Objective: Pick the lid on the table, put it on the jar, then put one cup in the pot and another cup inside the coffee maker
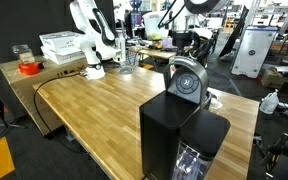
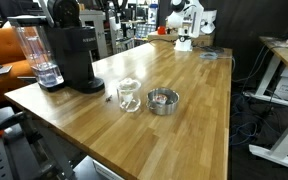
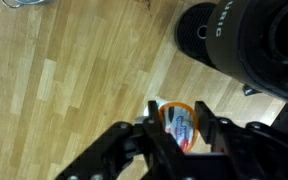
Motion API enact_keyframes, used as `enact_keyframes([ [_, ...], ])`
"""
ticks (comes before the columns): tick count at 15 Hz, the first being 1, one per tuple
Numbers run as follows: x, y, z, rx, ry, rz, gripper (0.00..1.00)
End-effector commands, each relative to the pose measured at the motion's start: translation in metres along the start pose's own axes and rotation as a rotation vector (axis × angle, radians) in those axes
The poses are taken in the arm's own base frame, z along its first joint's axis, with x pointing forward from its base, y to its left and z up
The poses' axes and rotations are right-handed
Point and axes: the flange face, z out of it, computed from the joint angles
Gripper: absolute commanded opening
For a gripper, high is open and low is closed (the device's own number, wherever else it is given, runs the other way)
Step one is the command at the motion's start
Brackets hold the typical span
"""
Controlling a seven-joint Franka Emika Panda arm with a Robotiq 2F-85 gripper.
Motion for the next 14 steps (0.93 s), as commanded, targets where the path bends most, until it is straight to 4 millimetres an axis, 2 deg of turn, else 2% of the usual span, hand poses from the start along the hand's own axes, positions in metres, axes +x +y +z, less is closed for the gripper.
enact_keyframes([
  [1, 0.000, 0.000, -0.001, 0.000, -0.001, 0.000, 0.40],
  [3, 0.000, 0.000, -0.001, 0.000, -0.001, 0.000, 0.40],
  [4, 0.000, 0.000, -0.001, 0.000, -0.001, 0.000, 0.15],
  [7, -0.002, -0.002, 0.000, 0.002, -0.020, -0.015, 0.15],
  [14, -0.030, -0.006, -0.032, 0.063, -0.077, -0.156, 0.15],
])
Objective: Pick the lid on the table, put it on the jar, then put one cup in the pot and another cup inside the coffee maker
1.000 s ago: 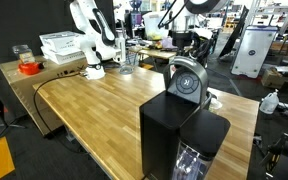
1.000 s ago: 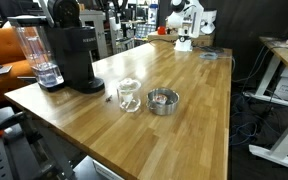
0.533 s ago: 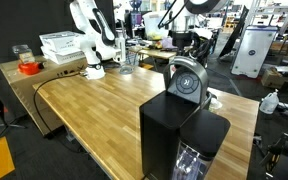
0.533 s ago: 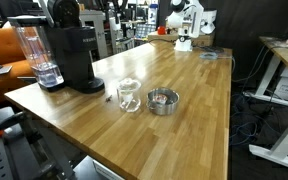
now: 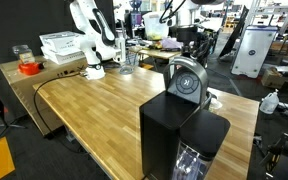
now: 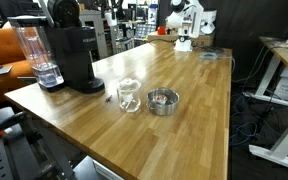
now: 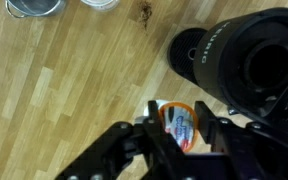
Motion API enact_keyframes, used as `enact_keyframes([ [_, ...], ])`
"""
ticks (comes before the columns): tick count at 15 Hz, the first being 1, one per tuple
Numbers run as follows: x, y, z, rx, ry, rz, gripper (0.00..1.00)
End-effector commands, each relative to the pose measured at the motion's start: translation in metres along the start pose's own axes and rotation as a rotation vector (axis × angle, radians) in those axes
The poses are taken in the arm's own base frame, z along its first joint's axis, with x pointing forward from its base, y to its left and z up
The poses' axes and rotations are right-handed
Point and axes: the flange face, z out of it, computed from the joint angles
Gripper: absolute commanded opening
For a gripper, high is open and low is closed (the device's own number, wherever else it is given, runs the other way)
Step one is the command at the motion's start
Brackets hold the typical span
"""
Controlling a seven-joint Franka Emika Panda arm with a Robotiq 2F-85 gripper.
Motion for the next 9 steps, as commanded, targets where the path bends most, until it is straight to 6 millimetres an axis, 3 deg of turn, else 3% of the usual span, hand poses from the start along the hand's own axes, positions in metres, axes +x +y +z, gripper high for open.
enact_keyframes([
  [1, -0.020, -0.005, -0.018, 0.050, -0.019, -0.099, 0.15],
  [4, -0.031, -0.012, -0.025, 0.108, -0.009, -0.223, 0.15],
  [9, -0.034, -0.029, -0.018, 0.230, 0.023, -0.418, 0.15],
])
